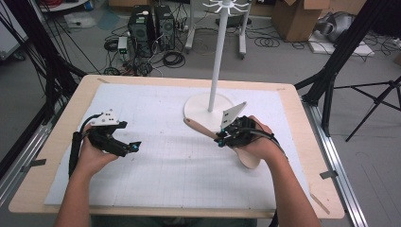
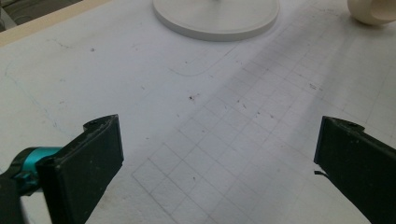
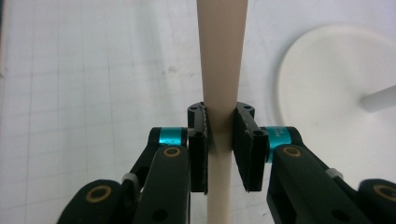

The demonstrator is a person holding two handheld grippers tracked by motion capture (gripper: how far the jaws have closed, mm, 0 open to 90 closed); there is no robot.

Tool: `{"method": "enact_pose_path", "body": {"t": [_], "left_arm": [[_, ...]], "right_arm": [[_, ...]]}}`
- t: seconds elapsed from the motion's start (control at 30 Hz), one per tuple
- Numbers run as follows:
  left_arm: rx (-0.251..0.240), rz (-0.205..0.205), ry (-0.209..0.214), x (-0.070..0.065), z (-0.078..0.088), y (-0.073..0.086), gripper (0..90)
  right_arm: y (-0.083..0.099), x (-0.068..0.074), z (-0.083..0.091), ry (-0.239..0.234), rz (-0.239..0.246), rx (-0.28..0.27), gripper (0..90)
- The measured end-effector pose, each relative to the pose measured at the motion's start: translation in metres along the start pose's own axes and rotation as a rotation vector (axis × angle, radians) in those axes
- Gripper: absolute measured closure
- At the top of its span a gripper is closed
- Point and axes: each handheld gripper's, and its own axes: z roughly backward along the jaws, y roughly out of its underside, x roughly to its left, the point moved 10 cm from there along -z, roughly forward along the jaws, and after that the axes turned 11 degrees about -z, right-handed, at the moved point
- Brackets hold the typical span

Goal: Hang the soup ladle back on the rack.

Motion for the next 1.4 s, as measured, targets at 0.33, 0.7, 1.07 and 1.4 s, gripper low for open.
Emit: {"method": "enact_pose_path", "body": {"t": [0.33, 0.7, 1.07, 1.4], "left_arm": [[-0.006, 0.000, -0.004, 0.000, 0.002, -0.001, 1.7], [0.001, -0.005, -0.004, 0.000, 0.001, 0.000, 1.7], [-0.005, -0.002, -0.010, 0.001, 0.004, -0.002, 1.7], [-0.006, -0.003, -0.009, 0.001, 0.005, -0.002, 1.7]], "right_arm": [[-0.012, -0.013, 0.037, 0.015, -0.094, -0.222, 77.1], [-0.018, -0.028, 0.065, 0.029, -0.172, -0.377, 77.2], [-0.028, -0.044, 0.094, 0.062, -0.195, -0.412, 77.1], [-0.037, -0.065, 0.122, 0.085, -0.223, -0.415, 77.1]]}}
